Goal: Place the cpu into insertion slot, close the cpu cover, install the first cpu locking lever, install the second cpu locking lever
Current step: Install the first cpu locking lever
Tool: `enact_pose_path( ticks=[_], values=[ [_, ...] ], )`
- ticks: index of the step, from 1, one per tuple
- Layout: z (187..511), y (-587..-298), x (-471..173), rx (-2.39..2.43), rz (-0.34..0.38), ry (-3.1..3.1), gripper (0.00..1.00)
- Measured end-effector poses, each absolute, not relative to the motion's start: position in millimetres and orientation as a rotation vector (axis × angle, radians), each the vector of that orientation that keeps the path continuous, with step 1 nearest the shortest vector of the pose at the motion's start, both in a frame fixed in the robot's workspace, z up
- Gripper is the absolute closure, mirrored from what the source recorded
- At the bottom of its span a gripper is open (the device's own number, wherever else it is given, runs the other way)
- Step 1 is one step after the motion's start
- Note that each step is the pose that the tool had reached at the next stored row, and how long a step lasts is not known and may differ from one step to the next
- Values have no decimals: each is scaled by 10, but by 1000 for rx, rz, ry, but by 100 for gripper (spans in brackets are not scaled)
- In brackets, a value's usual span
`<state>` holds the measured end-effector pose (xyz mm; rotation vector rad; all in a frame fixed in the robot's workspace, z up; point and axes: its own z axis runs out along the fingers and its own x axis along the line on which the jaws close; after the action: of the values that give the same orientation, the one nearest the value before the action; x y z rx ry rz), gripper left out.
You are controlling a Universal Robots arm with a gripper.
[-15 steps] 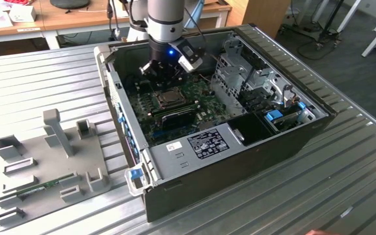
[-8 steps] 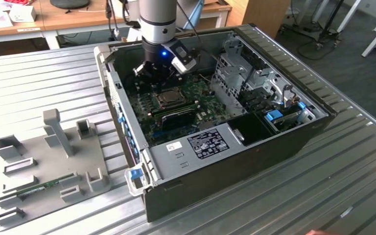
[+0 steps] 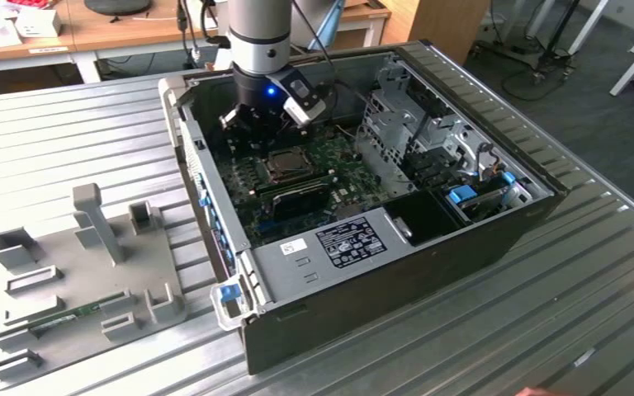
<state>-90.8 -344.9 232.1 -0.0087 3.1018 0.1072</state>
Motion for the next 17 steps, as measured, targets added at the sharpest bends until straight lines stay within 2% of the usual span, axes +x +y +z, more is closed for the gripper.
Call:
enact_pose_path(
  ticks=[17],
  values=[
    [2446, -3449, -908, -9, 107, 3102, 90]
  ],
)
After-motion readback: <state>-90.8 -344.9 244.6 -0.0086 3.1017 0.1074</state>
